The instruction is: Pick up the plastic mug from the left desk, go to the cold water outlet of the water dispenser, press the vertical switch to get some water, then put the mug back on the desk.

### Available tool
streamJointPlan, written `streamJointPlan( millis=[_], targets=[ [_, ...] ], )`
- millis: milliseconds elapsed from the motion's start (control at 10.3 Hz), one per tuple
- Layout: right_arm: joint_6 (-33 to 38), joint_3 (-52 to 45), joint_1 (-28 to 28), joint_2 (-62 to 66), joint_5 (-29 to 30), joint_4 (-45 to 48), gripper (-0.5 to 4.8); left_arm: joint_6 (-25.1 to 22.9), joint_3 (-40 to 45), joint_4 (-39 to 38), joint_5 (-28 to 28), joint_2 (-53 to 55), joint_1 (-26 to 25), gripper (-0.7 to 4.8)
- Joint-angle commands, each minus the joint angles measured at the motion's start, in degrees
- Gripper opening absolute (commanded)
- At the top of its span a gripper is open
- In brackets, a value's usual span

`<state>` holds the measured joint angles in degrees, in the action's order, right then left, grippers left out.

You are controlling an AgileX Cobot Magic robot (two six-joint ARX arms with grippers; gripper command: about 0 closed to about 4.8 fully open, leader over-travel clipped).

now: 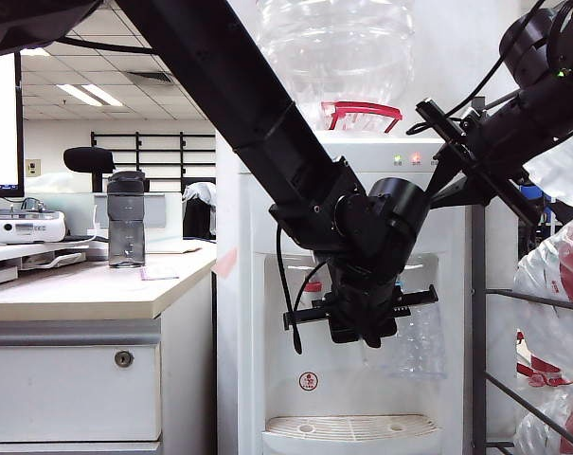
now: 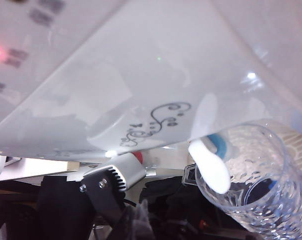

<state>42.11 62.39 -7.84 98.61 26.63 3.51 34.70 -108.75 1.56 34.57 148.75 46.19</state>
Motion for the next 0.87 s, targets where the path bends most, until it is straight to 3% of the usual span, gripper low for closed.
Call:
streamJointPlan(
  millis=[97,483,870],
  targets=[
    [7.56,0.28,0.02,-0.26,-3.17,-2.86,-0.06,-0.44,-0.31,1.49,0.09,-0.5,0.0,-0.07],
    [18.67,0.31,0.02,0.13,-5.77,-2.12,-0.05,-0.26,-0.31,1.6,0.07,-0.5,-0.04,-0.07],
    [24.57,0.33,0.5,1.99,-5.07,0.24,-0.05,-0.22,-0.28,1.55,-0.33,-0.5,-0.61,-0.07]
  ],
)
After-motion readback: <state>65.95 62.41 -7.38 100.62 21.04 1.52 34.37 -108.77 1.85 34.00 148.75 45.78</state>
